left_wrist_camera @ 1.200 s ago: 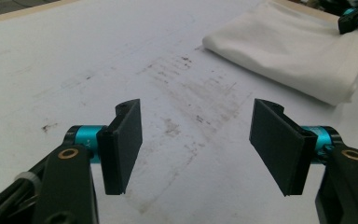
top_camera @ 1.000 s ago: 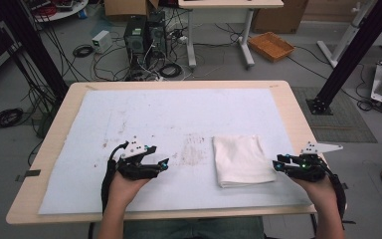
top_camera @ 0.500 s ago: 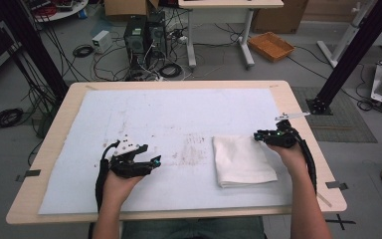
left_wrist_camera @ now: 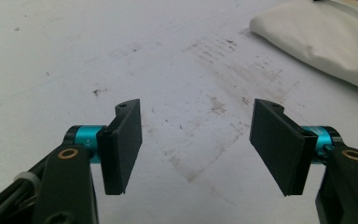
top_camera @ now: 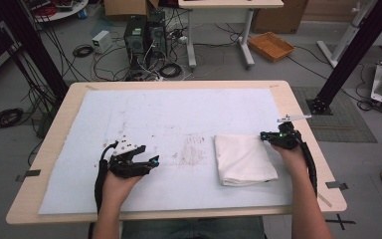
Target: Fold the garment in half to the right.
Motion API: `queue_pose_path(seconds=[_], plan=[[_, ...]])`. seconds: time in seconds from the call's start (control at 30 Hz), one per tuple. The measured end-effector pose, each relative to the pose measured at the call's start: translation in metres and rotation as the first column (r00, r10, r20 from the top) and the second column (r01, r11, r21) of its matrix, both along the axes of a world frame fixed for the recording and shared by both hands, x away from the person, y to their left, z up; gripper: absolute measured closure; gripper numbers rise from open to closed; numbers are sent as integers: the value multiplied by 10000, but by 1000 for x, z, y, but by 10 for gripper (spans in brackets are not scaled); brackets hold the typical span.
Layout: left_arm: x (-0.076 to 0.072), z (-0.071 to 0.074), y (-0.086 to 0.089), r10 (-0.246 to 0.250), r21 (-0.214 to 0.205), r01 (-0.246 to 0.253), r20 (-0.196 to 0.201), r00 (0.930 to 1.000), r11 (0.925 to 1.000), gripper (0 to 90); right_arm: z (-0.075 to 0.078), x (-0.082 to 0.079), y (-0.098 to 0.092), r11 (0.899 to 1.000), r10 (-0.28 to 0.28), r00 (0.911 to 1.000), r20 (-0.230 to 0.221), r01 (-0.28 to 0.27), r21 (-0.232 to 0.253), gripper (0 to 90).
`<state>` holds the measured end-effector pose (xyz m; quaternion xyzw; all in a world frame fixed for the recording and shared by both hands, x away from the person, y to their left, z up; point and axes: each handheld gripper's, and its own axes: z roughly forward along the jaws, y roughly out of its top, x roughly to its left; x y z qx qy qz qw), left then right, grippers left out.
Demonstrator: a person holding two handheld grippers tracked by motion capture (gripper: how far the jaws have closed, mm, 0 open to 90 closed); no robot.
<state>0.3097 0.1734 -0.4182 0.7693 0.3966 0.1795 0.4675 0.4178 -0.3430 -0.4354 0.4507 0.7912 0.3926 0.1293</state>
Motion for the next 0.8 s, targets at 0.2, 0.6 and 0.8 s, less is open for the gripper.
queue_pose_path(seconds=[0.2, 0.6, 0.8], plan=[[2, -2, 0, 49, 22, -49, -118, 9999, 10000, 343, 23, -29, 16, 9975, 515, 9938, 981, -559, 431, 496], [3, -3, 3, 211, -56, -211, -119, 9997, 9998, 343, 8, -111, 106, 9373, 3480, 9234, 1622, -3393, -798, 407], [3, -2, 2, 134, -44, -135, -61, 9999, 9999, 343, -6, -122, 122, 9281, 3531, 9255, 1367, -3281, -1762, 421]])
